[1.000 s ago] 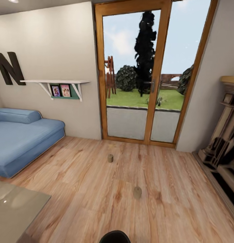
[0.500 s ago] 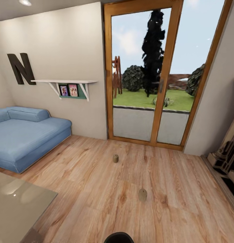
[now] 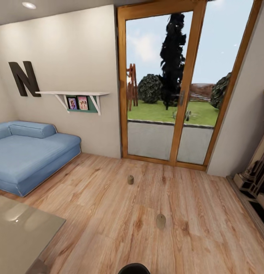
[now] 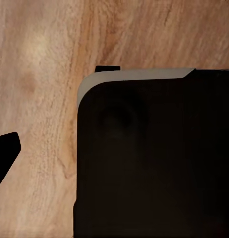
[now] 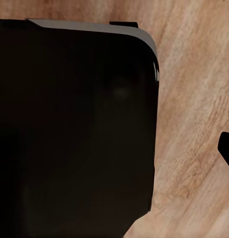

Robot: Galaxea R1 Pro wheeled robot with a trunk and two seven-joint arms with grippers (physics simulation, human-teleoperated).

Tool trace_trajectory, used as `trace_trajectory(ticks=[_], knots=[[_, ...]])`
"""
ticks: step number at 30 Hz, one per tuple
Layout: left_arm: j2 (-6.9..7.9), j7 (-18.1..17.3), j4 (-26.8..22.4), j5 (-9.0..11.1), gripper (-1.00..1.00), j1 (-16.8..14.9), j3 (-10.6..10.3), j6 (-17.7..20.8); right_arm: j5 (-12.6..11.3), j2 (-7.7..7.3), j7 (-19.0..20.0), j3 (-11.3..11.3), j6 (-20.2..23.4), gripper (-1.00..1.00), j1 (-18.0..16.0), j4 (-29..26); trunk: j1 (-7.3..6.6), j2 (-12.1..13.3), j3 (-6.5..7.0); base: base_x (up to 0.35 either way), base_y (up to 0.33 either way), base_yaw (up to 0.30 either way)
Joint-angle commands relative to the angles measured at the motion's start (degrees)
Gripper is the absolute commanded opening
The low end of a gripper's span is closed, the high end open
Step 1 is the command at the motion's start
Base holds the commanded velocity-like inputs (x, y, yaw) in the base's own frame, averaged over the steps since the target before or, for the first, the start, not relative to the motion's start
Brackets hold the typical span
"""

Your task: Place each of the two pumpkins and all three candles from the living room inside a cabinet in the living room (use any cabinet), then make sure every cabinet is closed, and position the cauldron so it is next to a table in the living room.

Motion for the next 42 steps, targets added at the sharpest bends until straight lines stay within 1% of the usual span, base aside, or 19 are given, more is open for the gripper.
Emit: trace_trajectory(ticks=[1, 12, 16, 22, 36, 42], knots=[[-0.01, 0.0, 0.0, 0.1, 1.00, 0.0, 0.1, -0.1, 0.1, 0.02, -0.2, 0.0, -0.2, 1.00, 0.0, 0.1, -0.23, 0.4, 0.14, 0.000, 0.000, 0.000], [0.06, 0.0, 0.0, 0.3, 1.00, 0.0, 0.2, -0.1, -0.3, 0.03, -0.9, 0.1, 0.0, 1.00, 0.0, 0.1, -2.64, 4.8, 2.11, 0.000, 0.000, 0.000], [0.06, 0.0, 0.0, 0.3, 1.00, 0.0, 0.9, -0.1, -0.7, 0.02, -0.9, 0.1, -0.2, 1.00, 0.0, 0.1, -3.52, 6.4, 2.83, 0.000, 0.000, 0.000], [0.06, 0.0, 0.0, 0.3, 1.00, 0.0, 1.3, 0.0, -0.8, -0.06, -0.8, -0.1, -0.4, 1.00, 0.0, 0.1, -4.84, 8.8, 3.91, 0.000, 0.000, 0.000], [-0.19, 0.4, -0.1, 0.3, 1.00, 0.0, 1.1, 0.4, -0.8, -0.41, -0.7, -0.1, -0.4, 1.00, 0.0, 0.1, -7.91, 14.4, 6.42, 0.000, 0.000, 0.000], [-0.25, 0.4, -0.7, 0.1, 1.00, -0.2, 1.1, 0.7, -0.8, -0.16, -0.7, -0.1, -0.4, 1.00, 0.0, 0.1, -9.23, 16.8, 7.50, 0.000, 0.000, 0.000]])
